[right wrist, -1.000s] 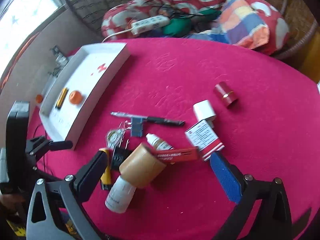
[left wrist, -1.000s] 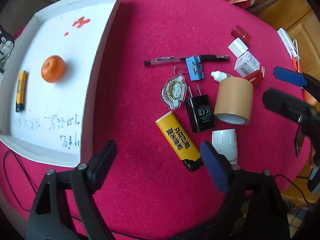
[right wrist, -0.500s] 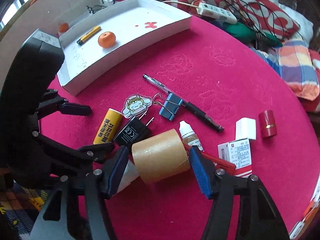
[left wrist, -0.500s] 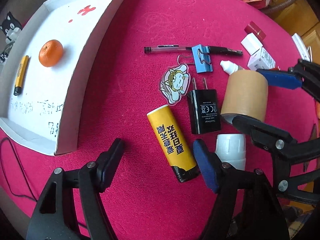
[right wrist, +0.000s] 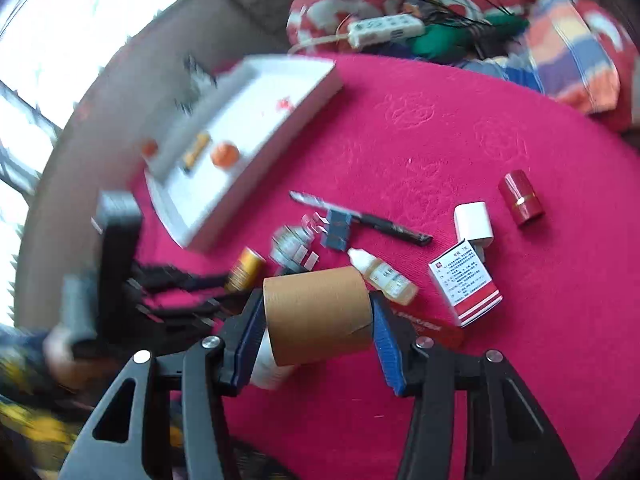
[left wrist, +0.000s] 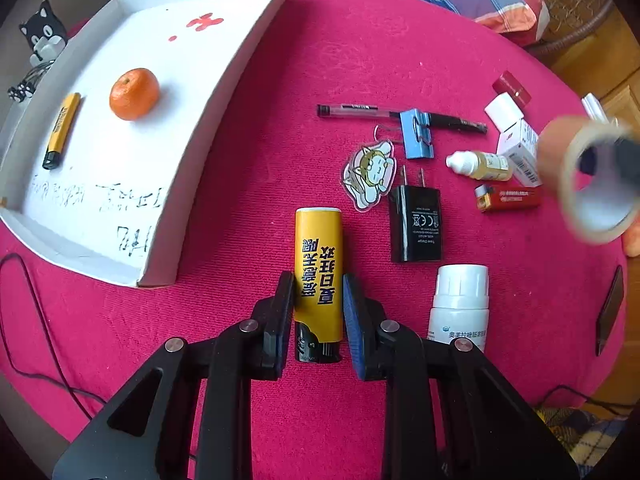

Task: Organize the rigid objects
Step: 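Grasp the brown tape roll with the right tool while the left tool grasps the yellow tube, then carry the tape roll and yellow tube into the tray and release both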

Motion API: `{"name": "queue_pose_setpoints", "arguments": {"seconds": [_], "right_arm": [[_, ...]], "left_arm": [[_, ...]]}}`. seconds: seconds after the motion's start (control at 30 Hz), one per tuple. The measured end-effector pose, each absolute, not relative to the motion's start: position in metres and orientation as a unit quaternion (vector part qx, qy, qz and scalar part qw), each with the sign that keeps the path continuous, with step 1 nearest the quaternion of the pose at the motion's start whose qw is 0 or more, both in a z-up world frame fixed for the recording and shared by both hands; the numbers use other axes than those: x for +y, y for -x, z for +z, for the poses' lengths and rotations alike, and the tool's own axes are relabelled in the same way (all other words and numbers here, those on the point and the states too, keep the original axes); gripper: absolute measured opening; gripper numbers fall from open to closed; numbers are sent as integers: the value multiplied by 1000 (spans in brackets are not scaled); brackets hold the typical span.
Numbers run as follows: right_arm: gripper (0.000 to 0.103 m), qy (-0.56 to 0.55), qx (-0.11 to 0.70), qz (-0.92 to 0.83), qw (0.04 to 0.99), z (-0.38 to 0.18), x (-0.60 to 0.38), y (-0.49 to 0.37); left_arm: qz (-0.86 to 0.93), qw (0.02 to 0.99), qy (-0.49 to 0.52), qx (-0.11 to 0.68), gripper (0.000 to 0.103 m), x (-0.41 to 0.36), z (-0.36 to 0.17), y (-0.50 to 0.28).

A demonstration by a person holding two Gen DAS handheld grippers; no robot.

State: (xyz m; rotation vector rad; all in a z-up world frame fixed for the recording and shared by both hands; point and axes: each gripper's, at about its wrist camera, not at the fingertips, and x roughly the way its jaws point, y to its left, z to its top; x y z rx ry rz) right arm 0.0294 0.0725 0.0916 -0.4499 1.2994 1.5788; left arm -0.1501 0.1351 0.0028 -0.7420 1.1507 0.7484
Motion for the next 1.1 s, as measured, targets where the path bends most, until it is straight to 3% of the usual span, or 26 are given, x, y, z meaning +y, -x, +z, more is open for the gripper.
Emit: {"name": "queue_pose_setpoints", "arguments": {"seconds": [0.13, 0.27, 0.63, 0.9, 1.1], "right_arm": [[51, 32, 596, 654, 465, 102, 62, -62], [51, -35, 608, 653, 450, 112, 54, -73], [50, -24, 560, 686, 464, 152, 57, -52], [50, 45, 474, 691, 545, 195, 74, -13], [49, 67, 459, 696, 548, 197, 102, 25]], "left_arm": [[343, 721, 332, 502, 23, 132, 20, 164], [349, 733, 325, 486, 23, 133, 45, 172], [361, 793, 280, 402, 23, 166, 133, 182], [362, 808, 253, 389, 23, 195, 157, 208], [364, 814, 245, 379, 23, 218, 167, 233]]}}
